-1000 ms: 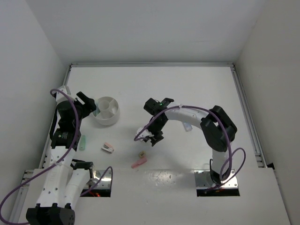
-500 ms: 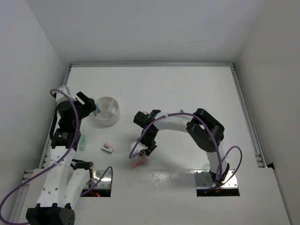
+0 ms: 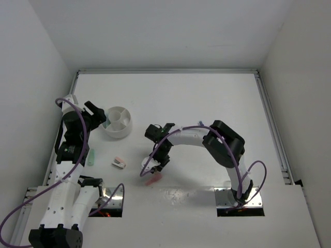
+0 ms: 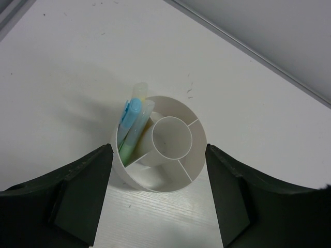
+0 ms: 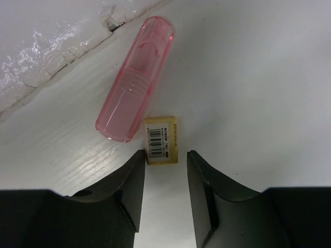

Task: Sort the stationery into containers
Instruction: Pick up the stationery from the center of the board.

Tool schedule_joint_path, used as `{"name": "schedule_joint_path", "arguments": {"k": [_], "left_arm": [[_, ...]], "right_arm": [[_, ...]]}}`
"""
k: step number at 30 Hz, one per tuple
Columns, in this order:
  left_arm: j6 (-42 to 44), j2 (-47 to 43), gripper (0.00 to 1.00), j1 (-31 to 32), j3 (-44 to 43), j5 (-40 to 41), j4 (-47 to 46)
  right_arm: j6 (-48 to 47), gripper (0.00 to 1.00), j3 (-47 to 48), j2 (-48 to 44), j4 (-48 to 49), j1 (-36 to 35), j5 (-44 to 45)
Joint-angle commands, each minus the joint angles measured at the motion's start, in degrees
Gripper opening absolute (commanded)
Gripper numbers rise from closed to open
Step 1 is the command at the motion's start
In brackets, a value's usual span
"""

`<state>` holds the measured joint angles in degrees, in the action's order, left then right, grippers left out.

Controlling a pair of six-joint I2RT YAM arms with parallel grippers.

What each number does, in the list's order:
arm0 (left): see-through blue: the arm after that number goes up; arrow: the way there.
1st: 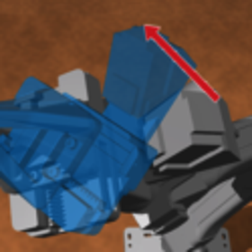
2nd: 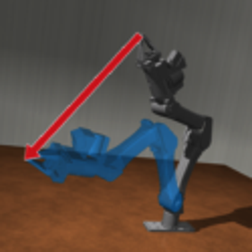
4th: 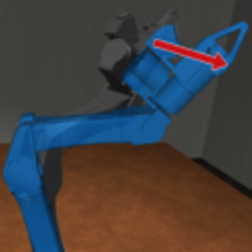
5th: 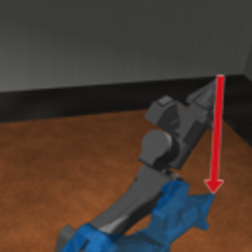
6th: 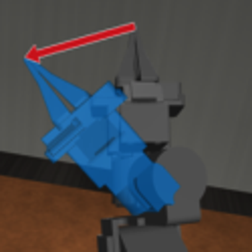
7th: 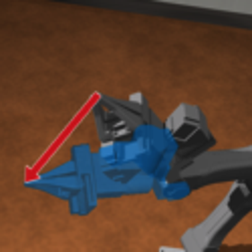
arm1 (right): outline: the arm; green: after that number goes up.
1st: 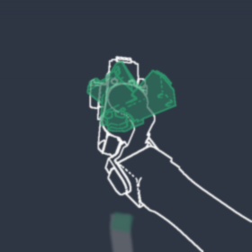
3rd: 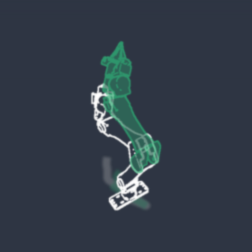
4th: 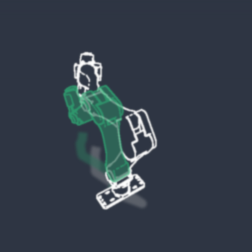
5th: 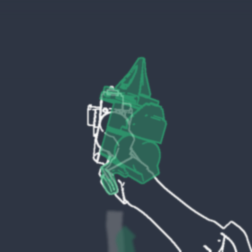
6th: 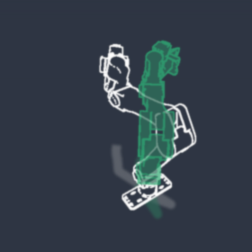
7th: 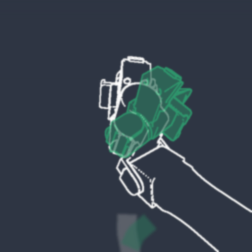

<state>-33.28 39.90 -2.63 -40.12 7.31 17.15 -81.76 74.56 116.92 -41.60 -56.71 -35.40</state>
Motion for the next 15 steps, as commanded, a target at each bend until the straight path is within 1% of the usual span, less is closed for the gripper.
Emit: {"name": "schedule_joint_path", "arguments": {"k": [1, 5, 7, 8, 9, 12, 13, 15], "left_arm": [[0.23, -0.70, 0.78, -0.71, -1.01, -0.46, -1.24], [0.23, -0.70, 0.78, -0.71, -1.01, -0.46, -1.24], [0.23, -0.70, 0.78, -0.71, -1.01, -0.46, -1.24], [0.23, -0.70, 0.78, -0.71, -1.01, -0.46, -1.24], [0.23, -0.70, 0.78, -0.71, -1.01, -0.46, -1.24], [0.23, -0.70, 0.78, -0.71, -1.01, -0.46, -1.24], [0.23, -0.70, 0.78, -0.71, -1.01, -0.46, -1.24], [0.23, -0.70, 0.78, -0.71, -1.01, 0.07, -1.24]], "right_arm": [[0.28, 0.38, 0.32, 0.50, 1.00, -1.21, -0.20], [0.28, 0.38, -0.21, 0.50, 1.00, -1.73, 0.33], [0.28, 0.34, -0.21, 0.50, 1.00, -1.74, 0.33], [0.28, 0.30, -0.21, 0.50, 1.00, -1.74, 0.33], [0.28, 0.18, -0.21, 0.50, 0.30, -1.74, 0.33], [1.94, 0.00, 2.68, 0.50, -0.49, -2.27, 1.38], [6.21, 0.00, 3.47, 0.50, 1.51, -1.74, 2.34], [14.65, 0.00, 5.85, -0.64, 7.29, -1.22, 10.40]]}}
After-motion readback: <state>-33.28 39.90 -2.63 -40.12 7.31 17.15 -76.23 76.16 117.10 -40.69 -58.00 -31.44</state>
